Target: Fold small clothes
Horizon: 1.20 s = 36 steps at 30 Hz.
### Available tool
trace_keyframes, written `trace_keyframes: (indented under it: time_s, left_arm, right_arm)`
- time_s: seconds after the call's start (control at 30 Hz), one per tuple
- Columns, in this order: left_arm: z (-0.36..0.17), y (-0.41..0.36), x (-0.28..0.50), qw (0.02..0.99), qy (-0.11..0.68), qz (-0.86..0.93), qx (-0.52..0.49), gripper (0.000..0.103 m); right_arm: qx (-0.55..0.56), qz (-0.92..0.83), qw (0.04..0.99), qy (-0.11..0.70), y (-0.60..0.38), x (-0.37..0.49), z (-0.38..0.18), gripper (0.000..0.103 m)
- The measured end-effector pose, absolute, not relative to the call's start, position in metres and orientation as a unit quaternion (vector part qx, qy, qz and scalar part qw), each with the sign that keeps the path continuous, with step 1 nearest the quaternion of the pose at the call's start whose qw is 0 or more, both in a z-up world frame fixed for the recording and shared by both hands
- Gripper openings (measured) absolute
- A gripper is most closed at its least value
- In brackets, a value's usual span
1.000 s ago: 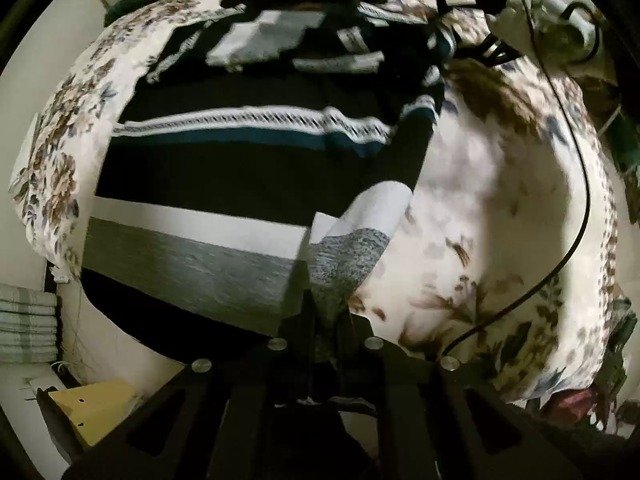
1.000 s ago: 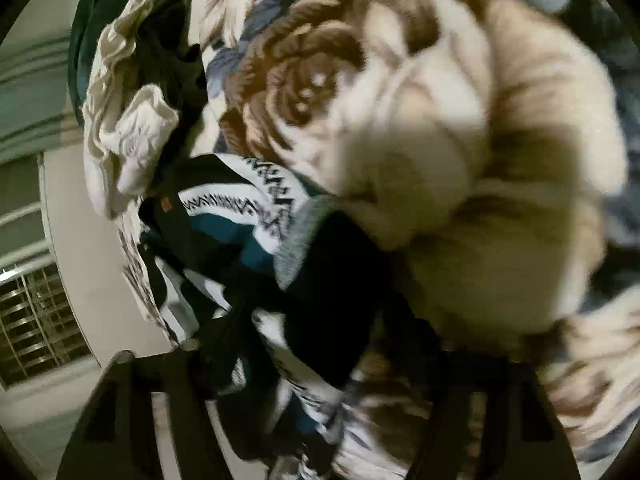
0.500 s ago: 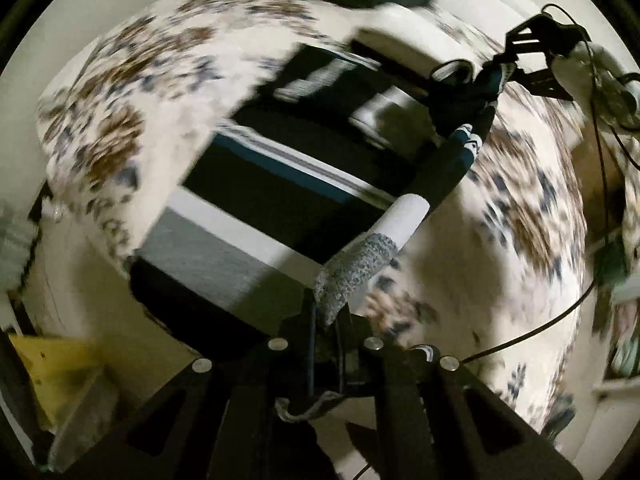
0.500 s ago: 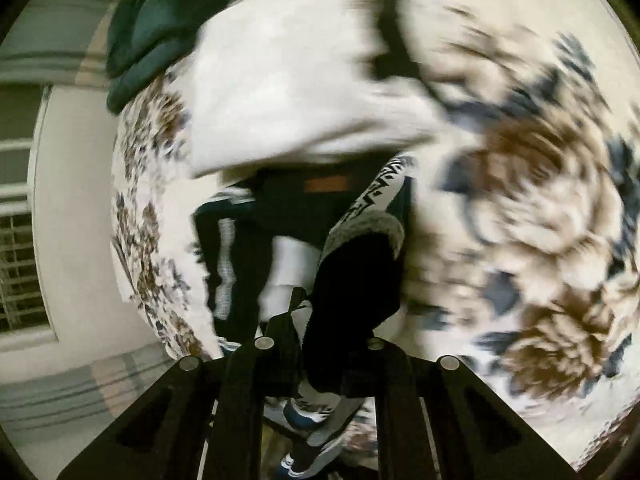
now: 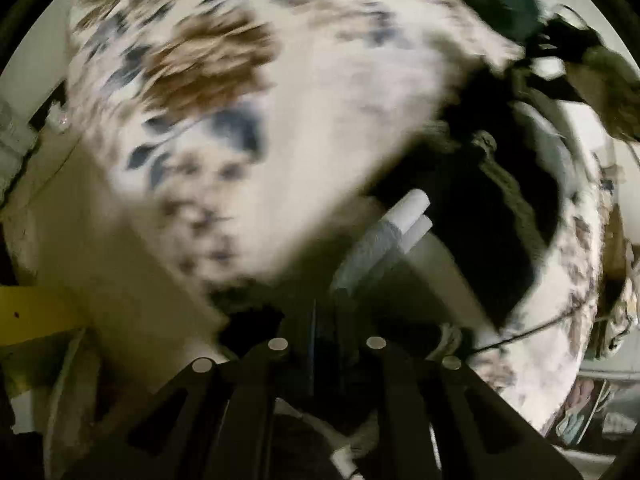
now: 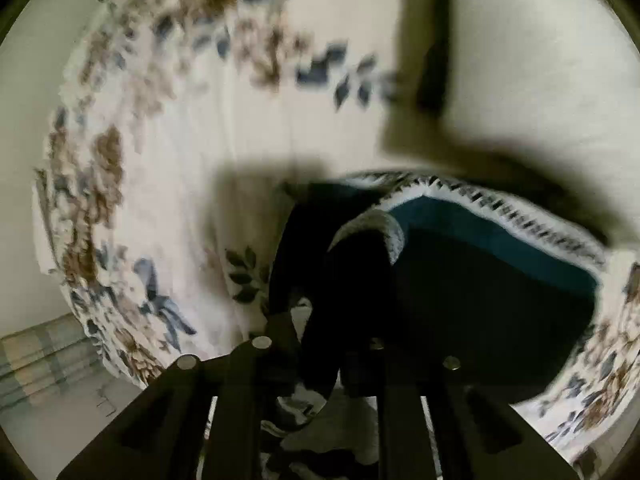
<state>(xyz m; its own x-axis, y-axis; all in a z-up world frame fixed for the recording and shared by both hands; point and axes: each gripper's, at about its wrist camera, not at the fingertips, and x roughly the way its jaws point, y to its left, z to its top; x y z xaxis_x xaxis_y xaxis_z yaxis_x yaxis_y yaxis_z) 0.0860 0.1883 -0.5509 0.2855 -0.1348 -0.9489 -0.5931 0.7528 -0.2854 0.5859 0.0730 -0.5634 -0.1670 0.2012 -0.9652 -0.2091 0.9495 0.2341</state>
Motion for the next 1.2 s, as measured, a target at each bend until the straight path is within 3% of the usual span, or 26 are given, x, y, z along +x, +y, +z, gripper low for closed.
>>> trace_keyframes:
  time_s: [0.07,0.13,0.2,0.37,0.47,0.6,0.77,0.9,1.0,1.1,1.2]
  left_arm:
    - [-0.563,0.208,0.070,0.721,0.590,0.173,-0.319,0.007]
    - [-0.572,0.226,0.046,0.703,0.599,0.183,-0.338,0.007]
    - [-0.573,0.232,0.030,0.688,0.605,0.192,-0.351,0.010]
    - [-0.562,0.215,0.015,0.687,0.599,0.189,-0.365,0.025]
    - [-0.555,0.199,0.009,0.687,0.597,0.192,-0.367,0.025]
    - [-0.550,0.192,-0.004,0.683,0.599,0.213,-0.361,0.025]
    - [-0.539,0.201,-0.036,0.676,0.592,0.262,-0.352,0.025]
    - [-0.527,0.204,-0.060,0.674,0.580,0.299,-0.348,0.026]
    - [-0.528,0.200,-0.070,0.666,0.577,0.316,-0.351,0.026]
    - [-0.530,0.192,-0.071,0.666,0.567,0.323,-0.362,0.026]
    - [-0.539,0.177,-0.060,0.672,0.563,0.305,-0.372,0.027]
  right_arm:
    - [0.004,0.168,0.637,0.752,0.070,0.578,-0.570,0.032]
    - [0.004,0.183,0.633,0.752,0.063,0.563,-0.566,0.052]
    - [0.005,0.200,0.632,0.749,0.048,0.539,-0.556,0.055]
    - [-0.011,0.246,0.612,0.752,0.003,0.449,-0.536,0.056]
    - [-0.016,0.255,0.584,0.771,-0.023,0.384,-0.546,0.056]
    - [0.010,0.245,0.532,0.810,-0.044,0.288,-0.604,0.056]
    - [0.086,0.239,0.523,0.813,-0.037,0.212,-0.655,0.048]
    - [0.114,0.311,0.502,0.799,0.001,0.157,-0.653,0.044]
    - [0.088,0.380,0.420,0.819,0.051,0.111,-0.668,0.043]
    - [0.087,0.408,0.391,0.821,0.051,0.102,-0.658,0.043]
    - [0.110,0.402,0.428,0.802,0.009,0.130,-0.633,0.043]
